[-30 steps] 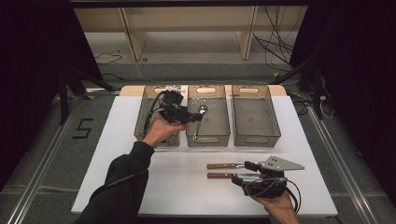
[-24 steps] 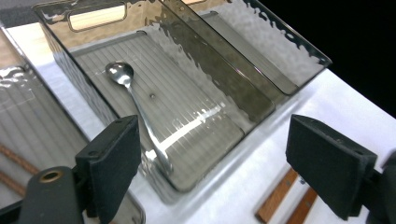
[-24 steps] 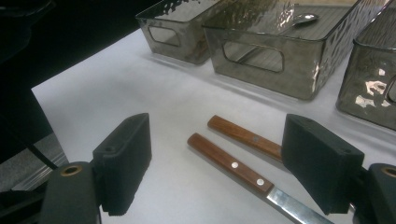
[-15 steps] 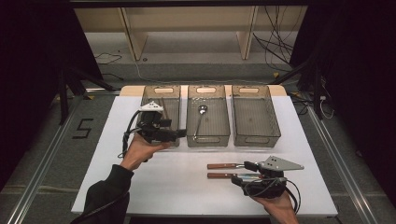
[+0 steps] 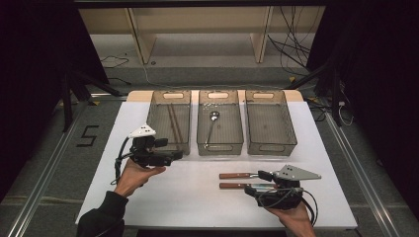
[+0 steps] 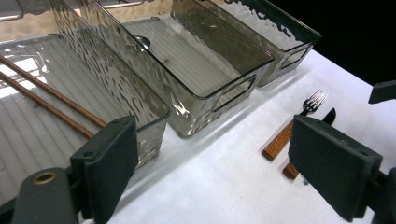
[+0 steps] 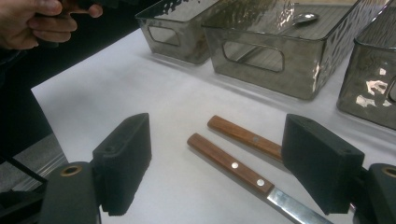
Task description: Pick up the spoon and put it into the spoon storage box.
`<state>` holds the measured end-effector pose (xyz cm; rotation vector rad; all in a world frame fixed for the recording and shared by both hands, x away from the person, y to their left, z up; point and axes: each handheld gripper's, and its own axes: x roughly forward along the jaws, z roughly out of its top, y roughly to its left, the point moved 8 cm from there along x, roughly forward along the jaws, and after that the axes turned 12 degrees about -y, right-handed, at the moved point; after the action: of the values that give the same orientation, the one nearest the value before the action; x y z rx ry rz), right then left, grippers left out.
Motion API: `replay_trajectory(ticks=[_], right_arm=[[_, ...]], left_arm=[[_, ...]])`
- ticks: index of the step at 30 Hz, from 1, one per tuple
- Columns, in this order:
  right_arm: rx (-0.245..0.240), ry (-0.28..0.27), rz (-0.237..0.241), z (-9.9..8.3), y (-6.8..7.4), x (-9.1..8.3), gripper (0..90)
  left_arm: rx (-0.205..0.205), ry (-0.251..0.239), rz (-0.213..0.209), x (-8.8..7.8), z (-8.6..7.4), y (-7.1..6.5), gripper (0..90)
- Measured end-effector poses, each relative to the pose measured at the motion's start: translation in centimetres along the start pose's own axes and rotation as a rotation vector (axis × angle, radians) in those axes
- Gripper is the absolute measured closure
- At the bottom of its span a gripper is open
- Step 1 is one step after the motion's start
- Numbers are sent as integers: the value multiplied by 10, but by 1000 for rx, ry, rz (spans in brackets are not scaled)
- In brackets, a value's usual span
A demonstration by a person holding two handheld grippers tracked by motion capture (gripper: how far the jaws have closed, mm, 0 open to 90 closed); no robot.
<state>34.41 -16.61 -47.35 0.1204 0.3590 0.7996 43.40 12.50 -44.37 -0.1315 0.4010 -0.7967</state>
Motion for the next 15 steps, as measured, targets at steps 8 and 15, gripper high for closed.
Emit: replay_trajectory(ticks=[8, 15], right_arm=[[-8, 1, 0, 1, -1, 0, 250], [-25, 2, -7, 8, -7, 0, 250]], left_arm=[[8, 3, -2, -10, -14, -7, 158], [8, -4, -2, -20, -29, -10, 158]])
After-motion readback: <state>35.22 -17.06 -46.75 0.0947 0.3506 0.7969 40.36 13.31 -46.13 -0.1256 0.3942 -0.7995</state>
